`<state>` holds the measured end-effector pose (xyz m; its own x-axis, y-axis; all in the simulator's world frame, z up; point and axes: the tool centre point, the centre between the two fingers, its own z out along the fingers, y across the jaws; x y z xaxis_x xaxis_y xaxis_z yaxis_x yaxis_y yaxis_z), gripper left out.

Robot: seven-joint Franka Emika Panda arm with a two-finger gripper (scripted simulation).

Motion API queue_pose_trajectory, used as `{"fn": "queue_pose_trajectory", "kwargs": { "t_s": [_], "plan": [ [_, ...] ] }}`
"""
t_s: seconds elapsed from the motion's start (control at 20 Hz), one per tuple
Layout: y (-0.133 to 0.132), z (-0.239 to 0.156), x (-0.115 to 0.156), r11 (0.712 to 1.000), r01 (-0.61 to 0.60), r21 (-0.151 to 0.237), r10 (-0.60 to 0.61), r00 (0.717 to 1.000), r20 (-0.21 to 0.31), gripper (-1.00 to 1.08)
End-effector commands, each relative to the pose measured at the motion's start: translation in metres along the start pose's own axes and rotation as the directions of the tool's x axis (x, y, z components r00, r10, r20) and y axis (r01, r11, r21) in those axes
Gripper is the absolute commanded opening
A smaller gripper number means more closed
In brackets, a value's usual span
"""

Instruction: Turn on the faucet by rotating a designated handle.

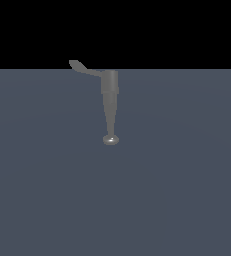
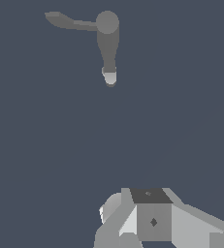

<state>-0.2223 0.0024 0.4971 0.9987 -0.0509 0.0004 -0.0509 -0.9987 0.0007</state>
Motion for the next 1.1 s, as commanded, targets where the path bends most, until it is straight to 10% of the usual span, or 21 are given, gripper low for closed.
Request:
{"fn": "queue_pose_trajectory", "kwargs": {
  "t_s": [0.0, 0.5, 1.05],
  "plan": [
    [-0.002, 0.001, 0.009, 0.999, -0.037, 0.008, 0.037, 0.999, 0.002, -1.0],
    [-0.017, 0.01, 0.062, 0.967, -0.252, 0.041, 0.251, 0.968, 0.021, -1.0],
    [-0.037, 0.031, 0.124, 0.865, -0.499, 0.053, 0.497, 0.866, 0.052, -1.0]
  ]
}}
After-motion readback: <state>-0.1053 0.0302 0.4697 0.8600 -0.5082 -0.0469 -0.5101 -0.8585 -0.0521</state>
